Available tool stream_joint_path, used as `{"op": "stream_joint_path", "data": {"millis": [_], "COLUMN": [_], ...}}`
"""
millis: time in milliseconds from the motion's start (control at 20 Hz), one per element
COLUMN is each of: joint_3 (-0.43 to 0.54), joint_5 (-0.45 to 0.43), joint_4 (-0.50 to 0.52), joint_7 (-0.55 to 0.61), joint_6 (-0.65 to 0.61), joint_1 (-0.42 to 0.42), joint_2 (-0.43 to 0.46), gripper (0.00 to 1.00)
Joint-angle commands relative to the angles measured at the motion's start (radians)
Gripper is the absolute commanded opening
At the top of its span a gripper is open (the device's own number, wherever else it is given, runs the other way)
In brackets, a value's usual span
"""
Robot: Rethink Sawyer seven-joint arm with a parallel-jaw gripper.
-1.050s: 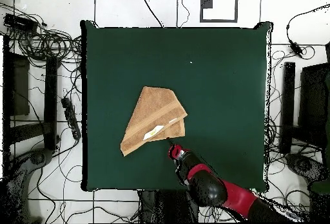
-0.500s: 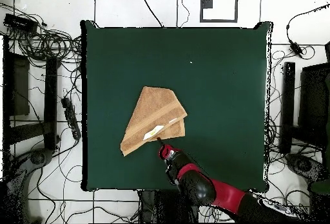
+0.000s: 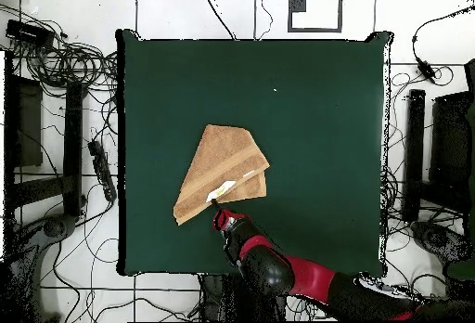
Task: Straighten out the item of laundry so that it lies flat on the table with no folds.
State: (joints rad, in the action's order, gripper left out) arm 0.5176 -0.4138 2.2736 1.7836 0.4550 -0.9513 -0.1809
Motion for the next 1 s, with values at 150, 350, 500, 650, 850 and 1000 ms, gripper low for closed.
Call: {"op": "stream_joint_path", "data": {"millis": [150,350,500,650,850,1000], "joint_3": [0.008,0.025,0.048,0.059,0.071,0.078], "joint_5": [0.102,0.095,0.071,0.061,0.059,0.064], "joint_4": [-0.173,-0.183,-0.199,-0.205,-0.220,-0.229], "joint_7": [0.241,0.233,0.220,0.212,0.203,0.200], "joint_6": [0.082,0.065,0.034,0.011,-0.004,-0.012], "joint_1": [0.084,0.071,0.044,0.024,0.016,0.015], "joint_2": [0.030,0.034,0.043,0.048,0.047,0.043], "gripper": [1.00,1.00,1.00,1.00,1.00,1.00]}}
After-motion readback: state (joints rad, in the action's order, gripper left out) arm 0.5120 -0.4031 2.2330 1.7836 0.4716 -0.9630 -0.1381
